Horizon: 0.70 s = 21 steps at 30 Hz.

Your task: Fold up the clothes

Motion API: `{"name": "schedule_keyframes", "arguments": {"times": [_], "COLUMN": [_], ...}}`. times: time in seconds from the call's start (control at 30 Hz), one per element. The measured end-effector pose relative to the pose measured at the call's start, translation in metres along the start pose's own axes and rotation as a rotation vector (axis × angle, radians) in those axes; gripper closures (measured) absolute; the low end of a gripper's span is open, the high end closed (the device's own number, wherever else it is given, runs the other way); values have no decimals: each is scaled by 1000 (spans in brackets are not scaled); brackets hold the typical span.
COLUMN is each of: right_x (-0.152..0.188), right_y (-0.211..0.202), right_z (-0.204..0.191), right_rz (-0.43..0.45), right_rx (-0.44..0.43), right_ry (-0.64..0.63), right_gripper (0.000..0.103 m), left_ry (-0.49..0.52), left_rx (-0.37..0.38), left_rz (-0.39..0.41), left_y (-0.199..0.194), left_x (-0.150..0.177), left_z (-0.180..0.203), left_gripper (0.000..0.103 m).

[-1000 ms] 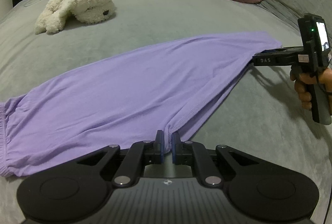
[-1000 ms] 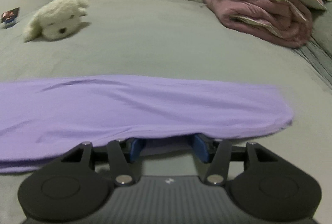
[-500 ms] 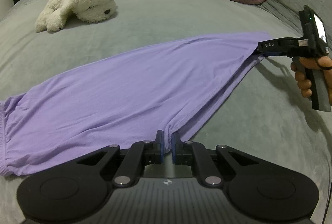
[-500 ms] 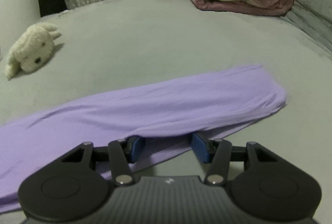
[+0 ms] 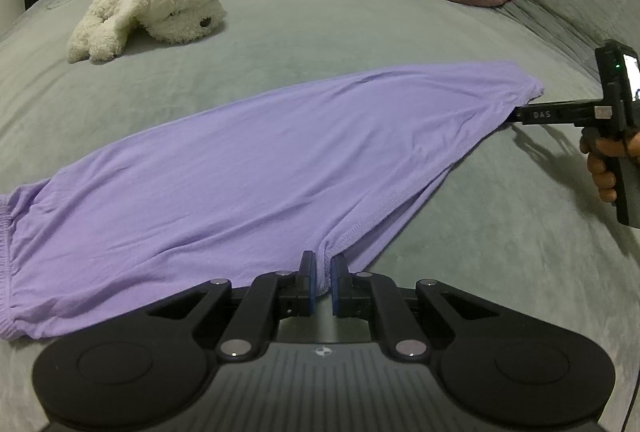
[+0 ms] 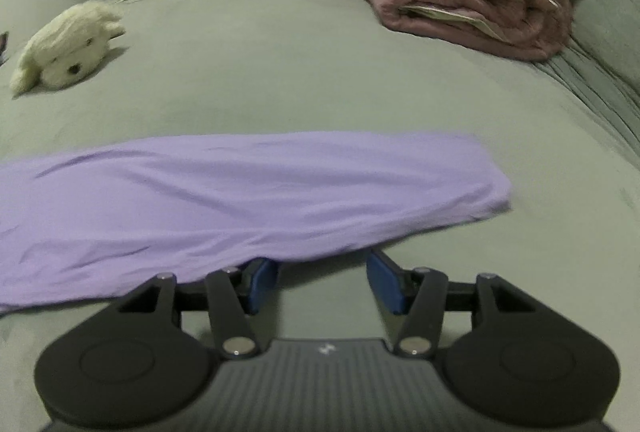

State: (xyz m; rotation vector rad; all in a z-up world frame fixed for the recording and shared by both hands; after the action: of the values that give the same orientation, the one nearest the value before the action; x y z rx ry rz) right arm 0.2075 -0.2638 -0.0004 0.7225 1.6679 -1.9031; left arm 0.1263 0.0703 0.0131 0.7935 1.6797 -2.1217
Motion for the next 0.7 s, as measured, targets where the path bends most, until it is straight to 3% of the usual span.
{"name": "schedule_keyframes", "arguments": {"times": [0.23, 0.5, 0.6, 0.67, 0.7], "right_x": [10, -4, -2, -1, 0], "right_y": [0, 13, 12, 12, 12], "right_z": [52, 37, 35, 34, 34], "right_rz": [-2, 7, 17, 19, 21], "right_rx": [-123, -48, -37, -43, -53], "right_ry": [416, 392, 400, 403, 410], "right_gripper": [54, 54, 70, 91, 95], "left_ry": [-3, 0, 7, 8, 9], "left_rx": [-1, -4, -7, -8, -9], "left_rz": [0, 5, 5, 5, 5], "left_y": [0, -1, -1, -1, -1], "left_x": [0, 0, 1, 0, 0], "left_z": [0, 1, 2, 1, 1], "left_gripper": [96, 96, 96, 96, 96]}}
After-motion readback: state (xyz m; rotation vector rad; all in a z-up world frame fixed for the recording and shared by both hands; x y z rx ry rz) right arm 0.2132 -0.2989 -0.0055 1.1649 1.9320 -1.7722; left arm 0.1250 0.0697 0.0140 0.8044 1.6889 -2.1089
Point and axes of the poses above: each gripper's, at about its wrist camera, not at the fingertips, and y roughly the way its jaws point, z to its right, x to its underside, the point moved 3 cm from there along y, roughly the way its jaws point, and after that the axes turned 3 degrees about -y, right-handed, at the moved point
